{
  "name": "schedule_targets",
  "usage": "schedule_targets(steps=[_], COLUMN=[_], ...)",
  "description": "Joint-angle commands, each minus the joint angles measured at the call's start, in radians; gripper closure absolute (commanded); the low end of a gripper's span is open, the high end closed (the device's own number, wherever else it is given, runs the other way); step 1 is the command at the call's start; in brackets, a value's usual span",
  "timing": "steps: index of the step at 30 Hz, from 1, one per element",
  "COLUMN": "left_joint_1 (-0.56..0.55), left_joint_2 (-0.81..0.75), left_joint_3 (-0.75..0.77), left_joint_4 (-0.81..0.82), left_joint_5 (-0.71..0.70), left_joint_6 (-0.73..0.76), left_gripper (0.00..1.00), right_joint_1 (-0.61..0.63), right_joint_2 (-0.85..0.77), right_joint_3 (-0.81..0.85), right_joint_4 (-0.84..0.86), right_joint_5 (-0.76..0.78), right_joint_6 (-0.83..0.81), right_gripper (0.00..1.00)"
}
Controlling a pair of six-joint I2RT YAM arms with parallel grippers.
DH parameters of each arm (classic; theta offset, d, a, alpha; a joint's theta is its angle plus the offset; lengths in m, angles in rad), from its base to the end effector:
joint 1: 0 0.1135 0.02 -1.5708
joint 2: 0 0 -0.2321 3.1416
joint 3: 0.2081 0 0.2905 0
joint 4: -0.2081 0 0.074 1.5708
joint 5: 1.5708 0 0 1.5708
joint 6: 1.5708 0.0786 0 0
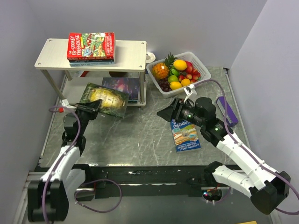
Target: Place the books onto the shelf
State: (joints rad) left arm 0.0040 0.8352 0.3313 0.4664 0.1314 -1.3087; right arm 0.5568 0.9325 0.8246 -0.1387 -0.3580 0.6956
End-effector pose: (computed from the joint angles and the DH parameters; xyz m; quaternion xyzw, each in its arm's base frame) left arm 0.2940 -0.0091 0.1952 -0.4025 0.5972 -0.4578 0.5214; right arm 0.2519 0.1893 0.2929 -0.0554 0.7818 0.4683 0.4079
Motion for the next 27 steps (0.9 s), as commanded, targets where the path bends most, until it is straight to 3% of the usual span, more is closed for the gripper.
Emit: schedule_targets(steps=[1, 15, 27], left_joint_1=[0.022, 0.021, 0.019], left_joint_2=[0.14, 0.479, 0.74], left_joint_3=[0.023, 0.087, 0.276], left_joint_4=[0.583, 0.859, 0.854], left_joint_5=[0.252, 0.057, -0.013], left_joint_6=[-0.145, -0.144, -0.127], left_gripper=[0.99, 0.99, 0.99], right_joint_1=[-0.011, -0.02, -0.029], right_joint_2=[-0.009, 0.051, 0.071], right_joint_3=[-0.012, -0.019, -0.028], right_joint_4=[0.068, 0.091, 0.093], right_joint_5=[0.007, -0.013, -0.013], right_joint_6=[-0.022, -0.005, 0.004], right_gripper=[0.34, 0.35, 0.35])
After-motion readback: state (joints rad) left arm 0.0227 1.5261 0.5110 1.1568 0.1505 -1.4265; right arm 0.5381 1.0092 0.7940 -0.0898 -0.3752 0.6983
